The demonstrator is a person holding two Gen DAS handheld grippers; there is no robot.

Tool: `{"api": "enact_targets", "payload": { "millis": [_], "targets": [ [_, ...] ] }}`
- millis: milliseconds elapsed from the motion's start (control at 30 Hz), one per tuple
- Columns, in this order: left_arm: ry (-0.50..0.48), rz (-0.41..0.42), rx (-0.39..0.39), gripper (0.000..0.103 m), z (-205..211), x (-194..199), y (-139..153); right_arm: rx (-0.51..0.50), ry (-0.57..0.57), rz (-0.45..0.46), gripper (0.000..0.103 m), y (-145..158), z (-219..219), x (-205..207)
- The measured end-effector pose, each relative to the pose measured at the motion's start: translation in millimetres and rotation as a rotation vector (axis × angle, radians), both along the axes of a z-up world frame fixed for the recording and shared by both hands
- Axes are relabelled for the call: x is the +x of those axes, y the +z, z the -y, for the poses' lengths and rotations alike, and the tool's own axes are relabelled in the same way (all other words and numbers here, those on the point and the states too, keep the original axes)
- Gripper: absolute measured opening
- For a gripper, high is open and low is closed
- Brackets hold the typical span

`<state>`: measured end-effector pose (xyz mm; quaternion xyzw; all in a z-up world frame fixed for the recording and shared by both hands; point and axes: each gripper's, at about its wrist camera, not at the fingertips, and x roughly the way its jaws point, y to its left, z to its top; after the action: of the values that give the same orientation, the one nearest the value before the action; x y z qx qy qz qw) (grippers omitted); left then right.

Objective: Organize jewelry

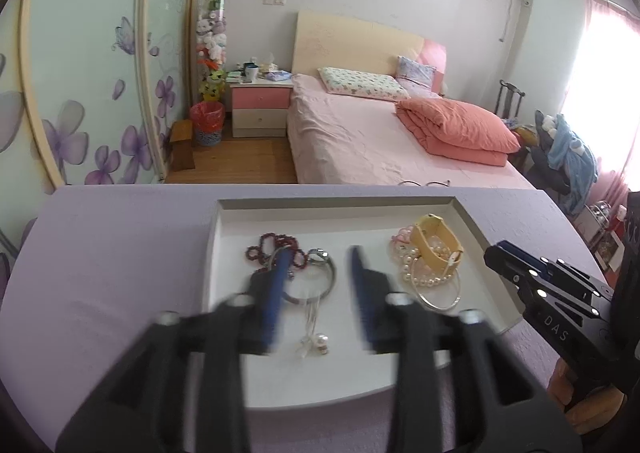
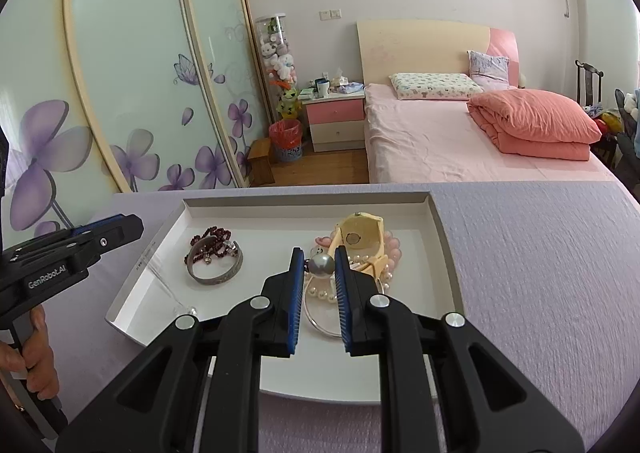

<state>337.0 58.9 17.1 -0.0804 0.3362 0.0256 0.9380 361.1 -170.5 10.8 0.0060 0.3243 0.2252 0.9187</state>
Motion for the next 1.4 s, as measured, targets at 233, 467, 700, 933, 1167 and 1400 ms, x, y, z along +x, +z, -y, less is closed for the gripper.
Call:
{"api": "enact_targets", "payload": {
  "millis": [233,467,700,933,1167,1400],
  "targets": [
    [0.049,0.025,0.012,0.078,-9.9,-12.3,2.2,-0.011,0.001,-0.011,0.016,-5.0,-4.4,1.3],
    [0.061,0.04,0.035,0.086,-15.0,-23.9,0.4,-0.03,-0.005,-0.03,0.016,-13.8,-11.1,9.5],
    [0.059,0.033,0.028,0.087,-20.0,-33.7,-4.7,-0.051,-0.013,-0.052,0.016,-25.4,-18.7,16.4],
    [0.067,0.025,0.017,0.088,-25.7,-37.3,-10.5,-0.055,-0.022,-0.073,0.022,-30.0,-20.3,19.7],
    [0.071,0.018,0.015,0.092,-25.7,-37.0,-14.6,-0.045,-0.046,-0.027,0.085,-22.5,-16.0,11.9],
    [0.08,0.023,-0.002,0.101,-26.6,-42.4,-18.0,-0.023,-0.064,-0.007,0.102,-13.5,-6.6,6.6]
  ]
}}
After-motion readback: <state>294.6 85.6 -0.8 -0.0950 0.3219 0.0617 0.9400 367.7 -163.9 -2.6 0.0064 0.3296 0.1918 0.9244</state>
